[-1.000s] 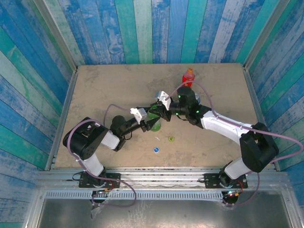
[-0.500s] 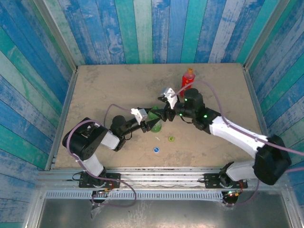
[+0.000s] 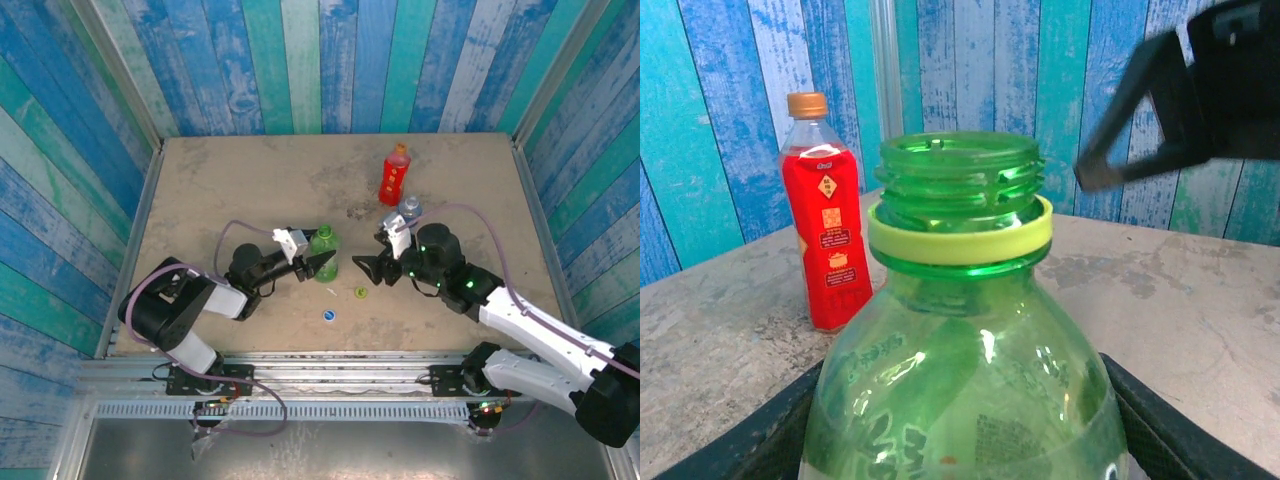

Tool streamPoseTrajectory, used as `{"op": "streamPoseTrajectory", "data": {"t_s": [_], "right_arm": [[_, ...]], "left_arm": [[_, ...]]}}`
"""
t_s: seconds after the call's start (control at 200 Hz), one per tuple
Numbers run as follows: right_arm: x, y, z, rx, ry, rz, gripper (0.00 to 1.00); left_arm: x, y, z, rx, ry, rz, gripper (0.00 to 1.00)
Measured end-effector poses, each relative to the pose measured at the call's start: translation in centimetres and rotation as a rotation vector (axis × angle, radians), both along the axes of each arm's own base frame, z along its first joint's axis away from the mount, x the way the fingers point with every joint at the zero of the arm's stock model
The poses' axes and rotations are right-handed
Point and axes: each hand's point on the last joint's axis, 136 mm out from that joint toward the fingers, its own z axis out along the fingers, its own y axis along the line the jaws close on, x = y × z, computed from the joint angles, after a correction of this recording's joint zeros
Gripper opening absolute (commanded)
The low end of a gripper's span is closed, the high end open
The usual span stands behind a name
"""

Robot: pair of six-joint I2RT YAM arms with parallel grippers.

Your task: Screw on the bottle caps

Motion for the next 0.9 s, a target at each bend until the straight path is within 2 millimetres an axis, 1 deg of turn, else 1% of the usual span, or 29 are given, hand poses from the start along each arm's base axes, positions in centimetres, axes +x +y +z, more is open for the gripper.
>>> {"op": "streamPoseTrajectory", "data": {"t_s": [0.135, 0.195, 0.29, 0.38, 0.456, 0.551, 0.641, 0.901], "right_arm": [[-0.5, -0.5, -3.4, -0.099, 0.073, -0.034, 0.7], [-0.6, -0.4, -4.8, -0.139, 0.101, -0.05, 0.69], [-0.8, -0.4, -7.5, -0.218, 0.156, -0.073, 0.66], [-1.4, -0.1, -10.0, -0.294, 0.194, -0.072, 0.61], [-2.0, 0.2, -11.6, -0.343, 0.218, -0.065, 0.56], [-2.4, 0.5, -13.1, -0.379, 0.242, -0.058, 0.54], [-2.4, 0.6, -13.9, -0.393, 0.253, -0.06, 0.54], [-2.3, 0.6, -16.3, -0.437, 0.292, -0.072, 0.5]], "left_arm": [[-0.4, 0.4, -0.4, -0.007, 0.016, 0.011, 0.61], [-0.5, 0.6, -0.5, -0.011, 0.016, 0.017, 0.61], [-0.7, 1.0, -0.6, -0.014, 0.013, 0.031, 0.61], [-1.0, 1.4, -0.7, -0.02, 0.006, 0.045, 0.61], [-1.3, 1.8, -0.7, -0.024, -0.001, 0.056, 0.61], [-1.3, 1.9, -0.7, -0.026, -0.007, 0.064, 0.61], [-1.3, 1.9, -0.7, -0.026, -0.007, 0.066, 0.61], [-1.3, 1.9, -0.7, -0.023, -0.009, 0.066, 0.61]]}}
